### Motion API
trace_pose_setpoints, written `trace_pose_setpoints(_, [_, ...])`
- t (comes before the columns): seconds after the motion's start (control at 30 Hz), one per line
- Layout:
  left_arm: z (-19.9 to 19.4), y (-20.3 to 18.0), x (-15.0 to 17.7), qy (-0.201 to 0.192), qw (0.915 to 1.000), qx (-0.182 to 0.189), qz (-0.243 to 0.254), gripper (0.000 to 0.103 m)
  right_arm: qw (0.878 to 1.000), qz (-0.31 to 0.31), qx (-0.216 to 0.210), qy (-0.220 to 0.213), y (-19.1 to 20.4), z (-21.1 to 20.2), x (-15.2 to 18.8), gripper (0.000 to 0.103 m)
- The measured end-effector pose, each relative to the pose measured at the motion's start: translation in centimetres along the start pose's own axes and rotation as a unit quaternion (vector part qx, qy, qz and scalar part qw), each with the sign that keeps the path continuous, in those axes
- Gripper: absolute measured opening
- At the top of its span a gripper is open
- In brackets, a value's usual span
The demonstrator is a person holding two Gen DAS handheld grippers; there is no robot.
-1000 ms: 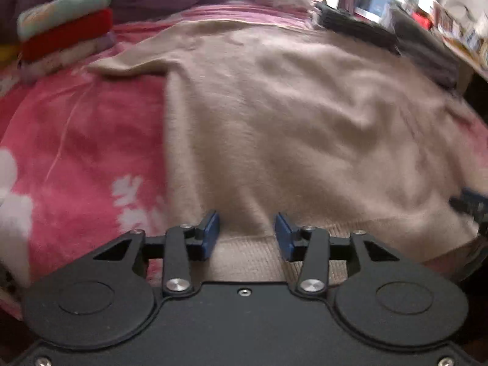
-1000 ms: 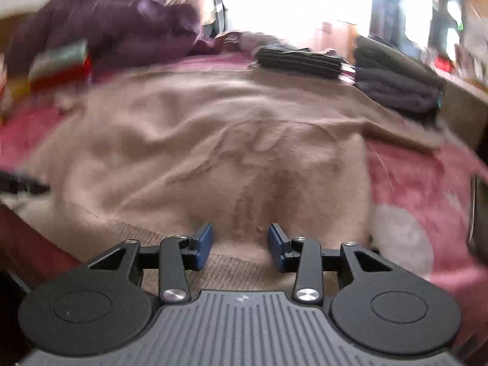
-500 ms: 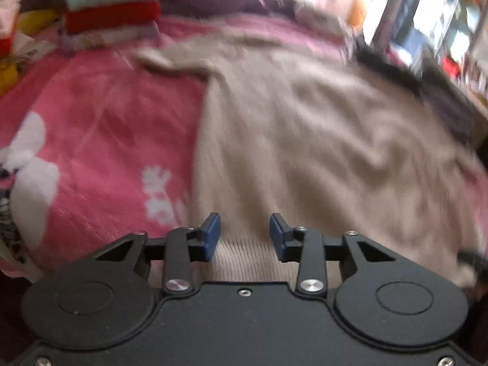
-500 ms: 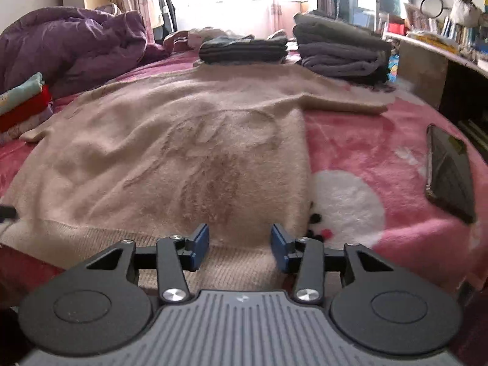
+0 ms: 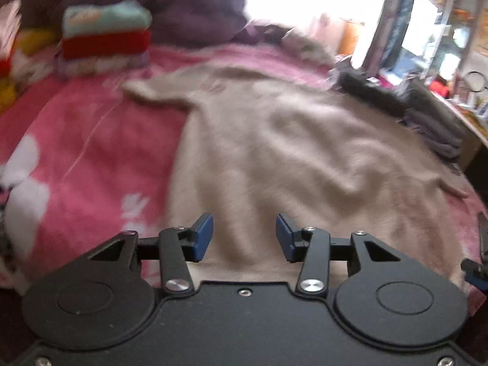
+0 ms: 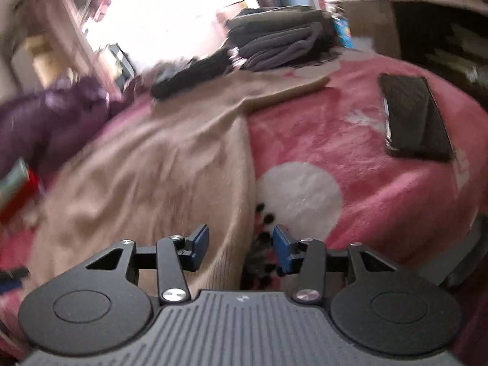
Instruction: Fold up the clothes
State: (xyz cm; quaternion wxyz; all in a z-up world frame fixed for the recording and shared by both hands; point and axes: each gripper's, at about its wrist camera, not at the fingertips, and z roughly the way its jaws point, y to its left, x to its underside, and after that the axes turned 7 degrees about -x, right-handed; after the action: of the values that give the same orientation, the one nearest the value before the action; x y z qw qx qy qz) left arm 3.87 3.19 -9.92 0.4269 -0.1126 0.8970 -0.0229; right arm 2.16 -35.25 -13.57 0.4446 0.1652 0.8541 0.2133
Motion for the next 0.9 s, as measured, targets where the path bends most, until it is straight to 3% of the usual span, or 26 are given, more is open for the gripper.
trace_pose_setpoints(0.1, [0.3, -2.3, 0.4, -0.010, 0.9987, 0.024, 0.043, 0.045, 0.998, 0.055, -0.020, -0.020, -1.6, -0.6, -0.6, 0.049])
trace_pose_setpoints(0.2, [1.1, -4.4, 1.0, 0.003, 0.9967, 0.050, 0.063, 0.045, 0.996, 0.086, -0.037, -0.007, -2.6, -0.3, -0.4, 0.049])
trace_pose_setpoints(0.47, [3.1, -9.9, 0.8, 0.019, 0.9902, 0.098, 0.098, 0.052, 0.998, 0.029, -0.064, 0.003, -2.2, 1.1, -0.1, 0.047])
trace_pose_setpoints(0.53, [3.6, -11.3, 0.9, 0.025, 0.9881, 0.107, 0.107, 0.052, 0.996, 0.047, -0.076, 0.004, -3.3, 1.9, -0.3, 0.033])
trace_pose_setpoints(0.57, [3.9, -11.9, 0.9, 0.030, 0.9873, 0.112, 0.108, 0.052, 0.996, 0.050, -0.074, 0.009, -3.7, 2.2, -0.3, 0.019])
trace_pose_setpoints(0.6, [4.1, -12.4, 0.8, 0.035, 0.9857, 0.121, 0.113, 0.052, 0.995, 0.059, -0.074, 0.011, -4.2, 2.1, -0.3, 0.013])
trace_pose_setpoints(0.73, [4.6, -15.6, -0.4, 0.037, 0.9779, 0.144, 0.147, 0.052, 0.991, 0.095, -0.091, 0.008, -5.3, 1.3, 0.1, 0.014])
trace_pose_setpoints(0.9, [5.5, -20.7, -2.6, 0.022, 0.9673, 0.160, 0.196, 0.052, 0.993, 0.060, -0.099, -0.008, -4.1, 2.1, 0.2, 0.028])
